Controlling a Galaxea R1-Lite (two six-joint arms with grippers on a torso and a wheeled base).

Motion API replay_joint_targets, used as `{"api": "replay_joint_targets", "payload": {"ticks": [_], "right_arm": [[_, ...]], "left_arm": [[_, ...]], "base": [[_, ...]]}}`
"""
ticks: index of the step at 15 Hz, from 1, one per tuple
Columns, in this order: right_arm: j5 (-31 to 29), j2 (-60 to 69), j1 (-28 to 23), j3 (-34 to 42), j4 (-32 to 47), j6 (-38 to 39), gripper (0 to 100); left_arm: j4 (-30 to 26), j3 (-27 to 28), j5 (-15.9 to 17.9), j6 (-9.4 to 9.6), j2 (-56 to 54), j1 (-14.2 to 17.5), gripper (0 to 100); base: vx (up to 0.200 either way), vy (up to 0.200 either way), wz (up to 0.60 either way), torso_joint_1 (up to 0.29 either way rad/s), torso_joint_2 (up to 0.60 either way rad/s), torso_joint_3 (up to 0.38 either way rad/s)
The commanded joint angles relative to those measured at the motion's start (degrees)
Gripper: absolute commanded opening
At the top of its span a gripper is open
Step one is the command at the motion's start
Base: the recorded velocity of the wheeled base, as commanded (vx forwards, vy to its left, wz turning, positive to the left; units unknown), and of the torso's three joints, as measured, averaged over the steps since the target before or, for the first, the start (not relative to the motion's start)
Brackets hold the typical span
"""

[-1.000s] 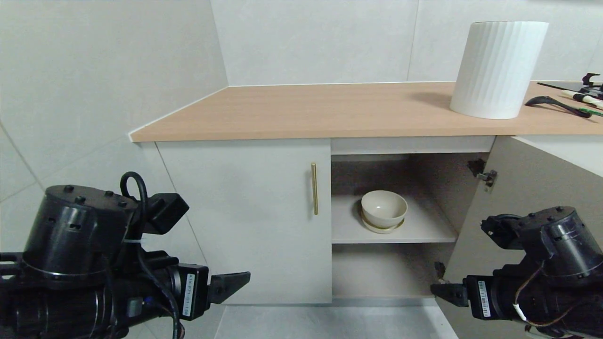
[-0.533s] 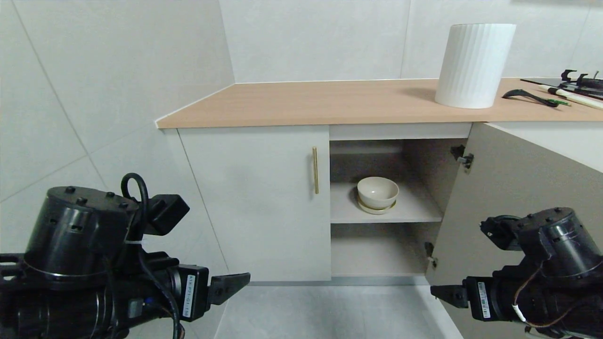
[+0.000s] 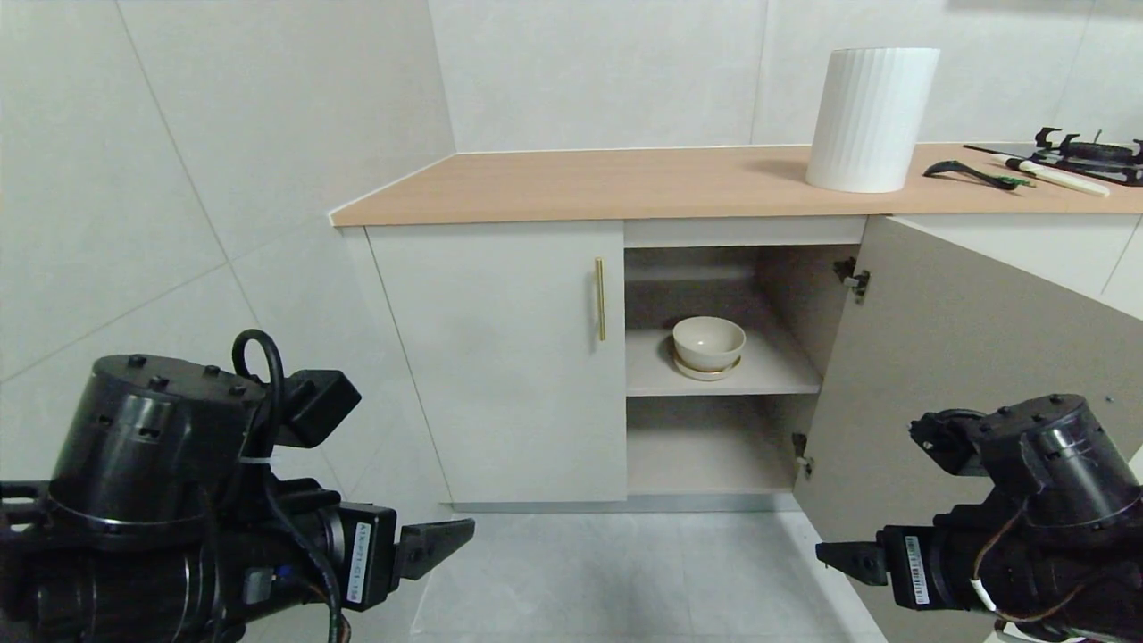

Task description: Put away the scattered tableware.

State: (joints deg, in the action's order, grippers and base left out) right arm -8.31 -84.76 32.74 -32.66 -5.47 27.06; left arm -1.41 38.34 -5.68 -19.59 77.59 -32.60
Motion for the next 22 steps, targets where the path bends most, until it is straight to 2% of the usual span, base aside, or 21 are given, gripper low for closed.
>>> {"api": "replay_joint_targets", "payload": {"ticks": [1,8,11,13,19,22], "right_arm": [[0.0,-0.1,0.0,0.0,-0.1,0.0,100],[-0.3,0.0,0.0,0.0,0.6,0.0,100],[-0.3,2.0,0.0,-0.5,4.0,-0.4,100],[0.0,5.4,0.0,-0.9,10.5,-5.1,100],[0.0,9.8,0.0,-7.9,31.7,-6.8,100],[-0.8,10.9,-0.1,-9.4,37.4,-7.4,100]], "left_arm": [[0.0,0.0,0.0,-0.01,0.0,0.0,100],[0.0,0.0,-0.1,-0.01,0.1,-0.1,100],[-0.1,-0.1,-0.3,0.08,0.1,-0.4,100],[0.0,-0.1,-0.3,-0.01,0.0,-0.4,100],[0.0,-0.2,-0.3,-0.01,0.1,-0.4,100],[0.0,-0.3,-0.2,0.08,0.1,-0.4,100]], "base": [[0.000,0.000,0.00,0.000,0.00,0.000],[0.000,0.000,0.00,0.000,0.00,0.000],[0.000,-0.200,0.00,0.002,0.00,0.001],[0.000,-0.200,0.00,0.010,0.00,0.000],[0.000,-0.200,0.00,0.002,0.00,0.005],[0.000,-0.133,0.00,0.000,0.00,0.002]]}}
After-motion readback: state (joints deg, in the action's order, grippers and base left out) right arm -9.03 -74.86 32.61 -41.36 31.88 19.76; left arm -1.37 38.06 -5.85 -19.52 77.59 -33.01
